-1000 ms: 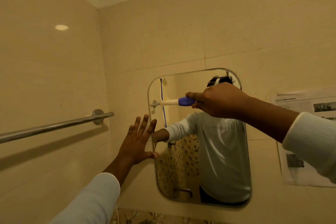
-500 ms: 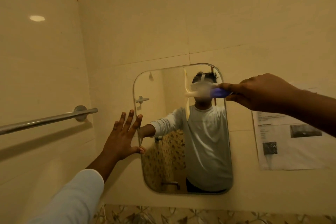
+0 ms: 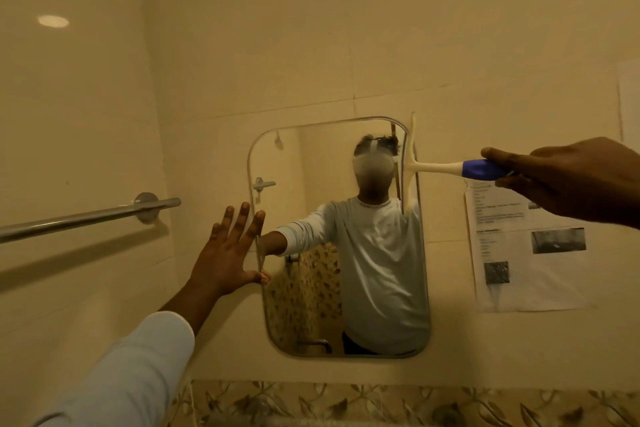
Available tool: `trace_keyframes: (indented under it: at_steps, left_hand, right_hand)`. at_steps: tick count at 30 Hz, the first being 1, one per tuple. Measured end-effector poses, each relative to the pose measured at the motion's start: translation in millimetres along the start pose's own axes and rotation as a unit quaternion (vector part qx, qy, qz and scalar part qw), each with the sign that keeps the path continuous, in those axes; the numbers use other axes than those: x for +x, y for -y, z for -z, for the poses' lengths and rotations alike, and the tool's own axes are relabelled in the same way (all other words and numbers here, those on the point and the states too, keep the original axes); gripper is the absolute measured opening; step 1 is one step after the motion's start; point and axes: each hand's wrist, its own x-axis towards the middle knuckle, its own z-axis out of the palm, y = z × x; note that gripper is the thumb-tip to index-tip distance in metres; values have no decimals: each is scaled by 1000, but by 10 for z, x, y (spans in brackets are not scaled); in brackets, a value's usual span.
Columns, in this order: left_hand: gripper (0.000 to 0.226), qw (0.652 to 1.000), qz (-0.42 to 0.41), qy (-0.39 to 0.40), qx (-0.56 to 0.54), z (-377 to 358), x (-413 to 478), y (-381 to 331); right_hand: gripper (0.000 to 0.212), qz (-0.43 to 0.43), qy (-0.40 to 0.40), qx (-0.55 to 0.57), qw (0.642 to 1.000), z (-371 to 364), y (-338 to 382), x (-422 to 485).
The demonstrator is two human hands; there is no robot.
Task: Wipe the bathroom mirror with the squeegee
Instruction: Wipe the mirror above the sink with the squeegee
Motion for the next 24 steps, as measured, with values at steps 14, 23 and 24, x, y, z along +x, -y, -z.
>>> trace_keyframes:
  at_steps: [14,23,24]
  left_hand:
    - [155,999,20,4,-47,-7,14,33]
    - [151,1000,17,8,-22,-55,41,48]
    - [150,1000,16,10,-17,-59,45,49]
  right_hand:
    - [62,143,-40,-4,989,-537,1738,1498]
    - [67,146,-15,4,989,-866,1968,1801]
    - [66,143,-13,4,990,-859,1977,1796]
